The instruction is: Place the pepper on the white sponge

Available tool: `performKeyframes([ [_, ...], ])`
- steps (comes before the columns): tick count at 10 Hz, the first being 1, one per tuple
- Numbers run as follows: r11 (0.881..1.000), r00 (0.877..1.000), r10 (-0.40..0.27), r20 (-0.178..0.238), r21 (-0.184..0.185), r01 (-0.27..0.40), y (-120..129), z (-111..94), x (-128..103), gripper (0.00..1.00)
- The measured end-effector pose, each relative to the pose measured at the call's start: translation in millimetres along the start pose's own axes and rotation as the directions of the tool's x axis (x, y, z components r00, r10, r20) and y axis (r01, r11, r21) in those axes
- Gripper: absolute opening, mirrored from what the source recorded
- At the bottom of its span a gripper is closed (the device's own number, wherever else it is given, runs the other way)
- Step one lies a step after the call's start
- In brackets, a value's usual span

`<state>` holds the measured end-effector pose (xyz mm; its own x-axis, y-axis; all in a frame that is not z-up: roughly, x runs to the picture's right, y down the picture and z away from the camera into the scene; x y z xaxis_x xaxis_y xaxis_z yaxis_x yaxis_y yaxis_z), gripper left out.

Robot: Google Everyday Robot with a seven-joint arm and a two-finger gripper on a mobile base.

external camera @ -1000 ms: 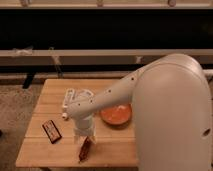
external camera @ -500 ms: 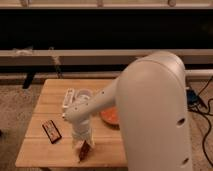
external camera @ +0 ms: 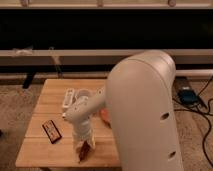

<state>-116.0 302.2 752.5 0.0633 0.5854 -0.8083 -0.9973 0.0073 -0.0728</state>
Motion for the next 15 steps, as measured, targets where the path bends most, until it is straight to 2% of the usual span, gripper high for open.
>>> performKeyframes([
  [1,1.000,1.000,0.002,-0.005,0.000,-0.002,-1,1,-1,0.60],
  [5,1.000,1.000,-0.003,-0.024,-0.002,0.003,-5,2,-2,0.20],
  [6,1.000,1.000,-0.003,-0.022,-0.005,0.003,-7,0,-2,0.16],
  [8,1.000,1.000,-0.005,-0.016,-0.011,0.005,-12,-8,-3,0.16],
  [11,1.000,1.000,-0.017,-0.001,-0.018,0.017,-38,-48,-6,0.16],
  [13,0.999,0.999,-0.036,0.020,-0.026,0.037,-67,-79,-4,0.16],
  [15,0.998,0.998,-0.050,0.040,-0.032,0.051,-105,-95,-1,0.16],
])
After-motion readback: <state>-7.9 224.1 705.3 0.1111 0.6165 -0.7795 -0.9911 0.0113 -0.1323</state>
